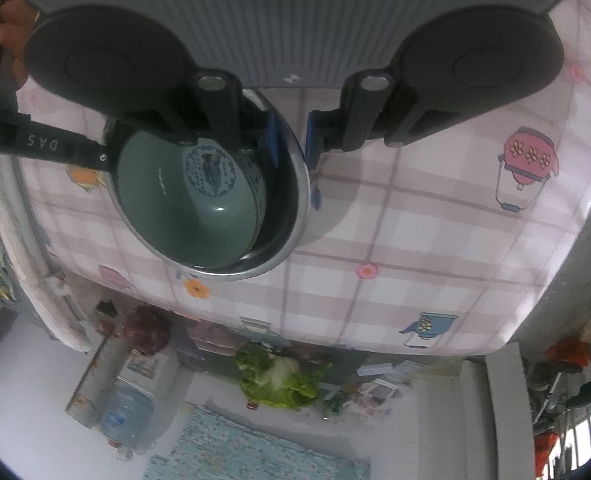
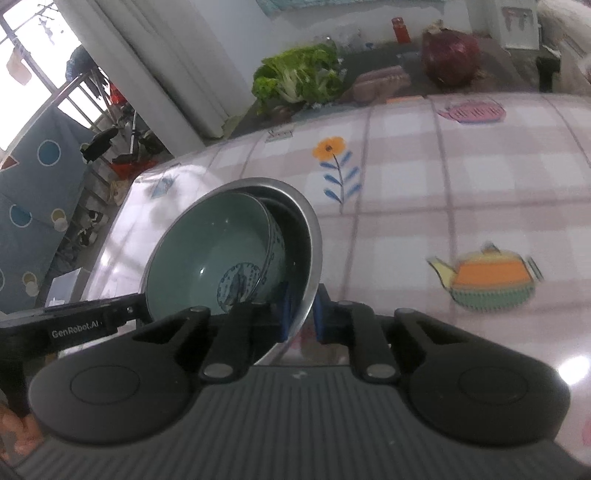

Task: Organize plates and bowls
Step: 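Lift the steel bowl with green bowl and carry it over the plate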

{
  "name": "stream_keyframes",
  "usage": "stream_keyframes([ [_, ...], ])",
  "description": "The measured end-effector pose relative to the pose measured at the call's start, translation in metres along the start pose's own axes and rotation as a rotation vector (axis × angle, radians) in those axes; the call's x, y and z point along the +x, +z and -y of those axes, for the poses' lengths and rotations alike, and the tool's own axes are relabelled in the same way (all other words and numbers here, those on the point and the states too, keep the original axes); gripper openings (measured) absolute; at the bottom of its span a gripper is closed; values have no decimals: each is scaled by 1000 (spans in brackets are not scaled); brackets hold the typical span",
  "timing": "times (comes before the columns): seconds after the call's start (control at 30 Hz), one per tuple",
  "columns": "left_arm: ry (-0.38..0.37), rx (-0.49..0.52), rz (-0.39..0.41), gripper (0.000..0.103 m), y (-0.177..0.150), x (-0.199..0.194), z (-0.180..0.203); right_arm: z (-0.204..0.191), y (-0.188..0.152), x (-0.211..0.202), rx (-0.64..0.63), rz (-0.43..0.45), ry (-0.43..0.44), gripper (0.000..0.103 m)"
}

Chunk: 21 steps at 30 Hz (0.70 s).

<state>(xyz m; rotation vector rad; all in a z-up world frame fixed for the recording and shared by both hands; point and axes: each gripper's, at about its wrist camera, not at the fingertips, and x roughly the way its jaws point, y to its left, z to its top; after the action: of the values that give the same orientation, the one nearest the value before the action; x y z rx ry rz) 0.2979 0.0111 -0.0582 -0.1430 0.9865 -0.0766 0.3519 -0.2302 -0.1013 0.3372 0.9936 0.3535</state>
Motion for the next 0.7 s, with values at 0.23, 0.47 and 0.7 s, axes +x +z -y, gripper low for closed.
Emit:
stream_keyframes([
  [0.23, -49, 21, -26, 16, -13, -7, 12, 13, -21, -24, 30, -2, -10, 13],
  [0.47, -27, 51, -15, 16, -16, -8, 17, 16, -25, -26, 56, 13, -5, 14],
  [0.7, 5, 85, -19, 17, -15, 1, 25, 21, -23, -21, 89, 15, 2, 14],
])
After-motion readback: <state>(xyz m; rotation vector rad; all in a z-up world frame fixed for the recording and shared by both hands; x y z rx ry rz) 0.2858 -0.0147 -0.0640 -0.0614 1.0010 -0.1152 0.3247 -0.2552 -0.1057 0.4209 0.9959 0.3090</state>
